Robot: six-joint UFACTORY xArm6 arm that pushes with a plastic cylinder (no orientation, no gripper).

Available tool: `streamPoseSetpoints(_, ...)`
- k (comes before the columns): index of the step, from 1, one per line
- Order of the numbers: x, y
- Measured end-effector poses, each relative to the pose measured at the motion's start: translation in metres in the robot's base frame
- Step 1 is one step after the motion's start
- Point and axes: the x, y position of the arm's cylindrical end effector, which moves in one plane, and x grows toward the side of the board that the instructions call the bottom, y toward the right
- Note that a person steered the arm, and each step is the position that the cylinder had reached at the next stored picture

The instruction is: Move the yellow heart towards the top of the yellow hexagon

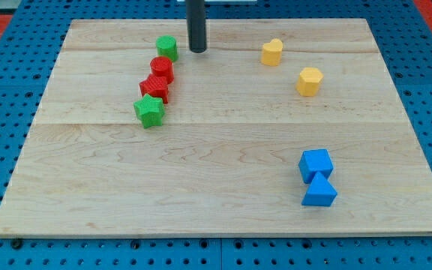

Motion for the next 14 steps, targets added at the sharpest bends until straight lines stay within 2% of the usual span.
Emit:
streamPoseSetpoints(1, 0.002, 0.078)
streamPoseSetpoints(2, 0.007, 0.127)
streamPoseSetpoints(3, 0.031, 0.134)
streamPoseSetpoints(5, 0.044, 0.208)
streamPoseSetpoints(7, 0.090, 0.161)
streamPoseSetpoints(8, 0.121, 0.180)
streamPoseSetpoints(9, 0.154, 0.164)
streamPoseSetpoints(11, 0.173, 0.177)
streamPoseSetpoints(12, 0.120, 0.205)
streamPoseSetpoints(13, 0.030, 0.188)
streamPoseSetpoints(14, 0.005, 0.130)
